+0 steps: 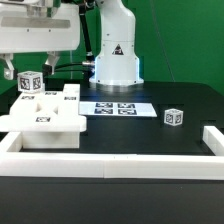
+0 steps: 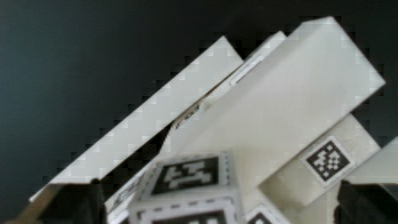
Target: Assemble chair
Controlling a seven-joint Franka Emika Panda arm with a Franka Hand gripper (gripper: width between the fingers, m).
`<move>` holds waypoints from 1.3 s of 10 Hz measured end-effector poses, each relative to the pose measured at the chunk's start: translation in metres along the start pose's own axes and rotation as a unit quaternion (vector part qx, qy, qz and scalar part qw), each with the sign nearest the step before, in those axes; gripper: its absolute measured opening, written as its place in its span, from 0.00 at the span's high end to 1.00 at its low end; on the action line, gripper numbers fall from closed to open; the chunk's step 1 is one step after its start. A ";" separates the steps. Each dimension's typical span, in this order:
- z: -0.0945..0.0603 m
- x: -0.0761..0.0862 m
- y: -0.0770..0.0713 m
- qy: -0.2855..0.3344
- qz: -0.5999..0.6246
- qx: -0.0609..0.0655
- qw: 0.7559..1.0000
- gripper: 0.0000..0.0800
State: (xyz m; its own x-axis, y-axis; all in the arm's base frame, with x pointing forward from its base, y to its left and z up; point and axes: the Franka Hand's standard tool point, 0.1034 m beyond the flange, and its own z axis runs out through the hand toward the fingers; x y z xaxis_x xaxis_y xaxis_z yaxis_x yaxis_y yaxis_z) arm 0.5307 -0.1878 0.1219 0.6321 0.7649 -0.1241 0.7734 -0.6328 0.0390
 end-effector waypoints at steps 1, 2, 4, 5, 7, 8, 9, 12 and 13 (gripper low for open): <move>0.002 0.000 -0.001 -0.002 0.001 0.001 1.000 0.19; 0.003 0.003 -0.002 -0.002 0.006 0.002 1.000 0.19; 0.003 0.006 -0.003 -0.001 0.014 0.002 1.000 0.19; 0.002 0.006 -0.003 -0.001 0.014 0.002 1.000 0.32; 0.003 0.005 -0.003 -0.001 0.016 0.002 1.000 0.55; 0.003 0.004 -0.003 -0.001 0.018 0.002 1.000 0.64; 0.003 0.004 -0.003 -0.001 0.033 0.002 0.999 0.64; 0.003 0.005 -0.003 -0.001 0.127 0.002 0.992 0.64; 0.003 0.004 -0.003 -0.001 0.175 0.003 0.985 0.64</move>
Offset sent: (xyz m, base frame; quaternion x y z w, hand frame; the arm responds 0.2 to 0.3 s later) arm 0.0048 0.0098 0.0034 -0.0014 -0.0082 0.0098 0.9999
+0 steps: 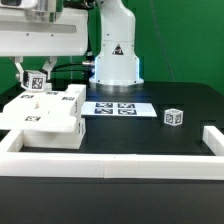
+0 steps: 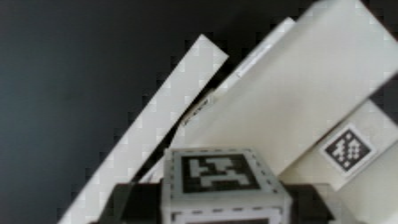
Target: Assemble chair
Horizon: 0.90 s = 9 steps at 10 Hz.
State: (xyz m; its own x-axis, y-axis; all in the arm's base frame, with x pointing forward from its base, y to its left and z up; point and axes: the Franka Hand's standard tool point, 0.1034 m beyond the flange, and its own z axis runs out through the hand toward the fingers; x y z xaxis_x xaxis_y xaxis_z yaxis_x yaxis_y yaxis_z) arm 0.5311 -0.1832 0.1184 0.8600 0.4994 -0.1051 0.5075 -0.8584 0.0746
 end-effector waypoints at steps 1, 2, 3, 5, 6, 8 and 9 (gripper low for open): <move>0.000 0.000 0.000 0.000 0.031 0.000 1.000 0.64; 0.000 -0.001 0.001 0.000 0.082 0.001 0.997 0.64; 0.000 -0.001 0.001 0.000 0.125 0.001 0.992 0.64; 0.000 0.000 0.000 0.001 0.187 0.000 0.982 0.64; 0.000 0.000 0.000 0.000 0.230 0.000 0.973 0.64; 0.000 0.000 -0.001 0.001 0.295 0.001 0.955 0.64; 0.000 0.001 -0.001 0.000 0.344 0.001 0.939 0.64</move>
Offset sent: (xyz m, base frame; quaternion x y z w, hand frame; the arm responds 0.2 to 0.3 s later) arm -0.0017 -0.0004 0.0005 0.0056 0.0073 0.1516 0.9884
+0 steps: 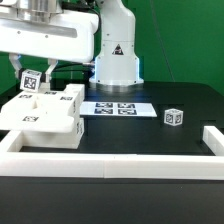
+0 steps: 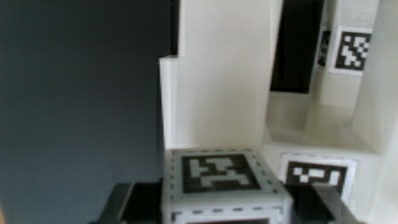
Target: Assemble chair
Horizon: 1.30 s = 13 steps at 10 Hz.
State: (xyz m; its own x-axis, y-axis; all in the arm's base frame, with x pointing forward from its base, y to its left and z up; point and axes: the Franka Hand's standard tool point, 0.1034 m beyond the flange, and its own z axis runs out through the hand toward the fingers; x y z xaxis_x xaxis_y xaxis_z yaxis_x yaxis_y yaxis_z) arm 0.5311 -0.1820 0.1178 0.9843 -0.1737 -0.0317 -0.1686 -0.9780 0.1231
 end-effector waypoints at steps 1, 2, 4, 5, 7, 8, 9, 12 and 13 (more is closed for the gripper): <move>0.000 0.000 0.000 0.000 0.023 0.000 1.000 0.64; 0.000 0.000 -0.001 0.000 0.065 0.000 0.998 0.64; 0.000 0.000 -0.001 0.001 0.121 0.002 0.993 0.64; 0.000 0.000 -0.001 0.002 0.177 0.010 0.984 0.64; 0.000 0.003 -0.002 0.010 0.238 0.012 0.971 0.64; 0.000 0.004 -0.003 0.014 0.283 0.015 0.959 0.64; 0.000 0.004 -0.003 0.015 0.313 0.015 0.950 0.64; 0.000 0.005 -0.006 0.013 0.406 0.022 0.913 0.64; 0.000 0.005 -0.006 0.012 0.435 0.024 0.900 0.64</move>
Offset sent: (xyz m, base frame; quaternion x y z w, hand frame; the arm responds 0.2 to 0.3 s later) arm 0.0000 0.0000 0.0000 0.0000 0.0000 0.1296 0.9916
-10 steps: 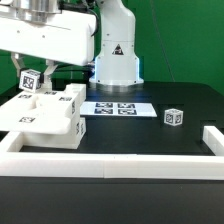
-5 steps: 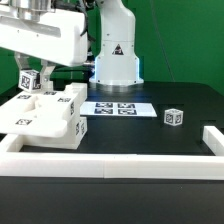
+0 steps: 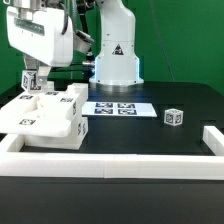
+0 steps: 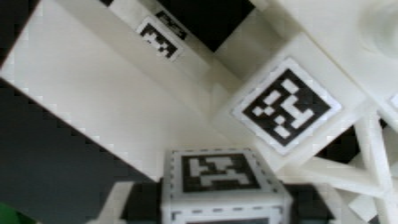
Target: Assemble chair
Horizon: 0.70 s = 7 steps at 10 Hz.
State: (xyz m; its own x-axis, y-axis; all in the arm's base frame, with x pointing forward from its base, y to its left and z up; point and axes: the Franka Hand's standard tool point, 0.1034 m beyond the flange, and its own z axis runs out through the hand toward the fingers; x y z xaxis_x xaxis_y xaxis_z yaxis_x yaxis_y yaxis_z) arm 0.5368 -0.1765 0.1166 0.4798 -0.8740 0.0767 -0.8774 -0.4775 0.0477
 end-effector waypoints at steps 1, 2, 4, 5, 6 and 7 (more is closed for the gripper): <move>0.000 -0.001 -0.001 -0.002 0.049 0.003 0.999 0.64; 0.000 -0.002 -0.002 -0.002 0.083 0.003 0.997 0.64; 0.000 -0.001 -0.005 -0.002 0.161 0.020 0.987 0.64; 0.000 0.000 -0.006 0.001 0.195 0.024 0.980 0.64; 0.000 0.000 -0.007 0.003 0.212 0.026 0.977 0.64; 0.000 -0.001 -0.009 -0.003 0.271 0.031 0.962 0.64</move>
Offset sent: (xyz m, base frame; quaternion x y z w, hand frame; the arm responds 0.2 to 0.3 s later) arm -0.0022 -0.0042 -0.0010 0.0286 0.0207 0.2291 0.9728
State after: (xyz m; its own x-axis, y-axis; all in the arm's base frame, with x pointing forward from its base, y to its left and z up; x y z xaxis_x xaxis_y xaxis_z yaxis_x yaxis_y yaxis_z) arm 0.5438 -0.1715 0.1160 -0.0484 -0.9965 0.0680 -0.9974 0.0445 -0.0573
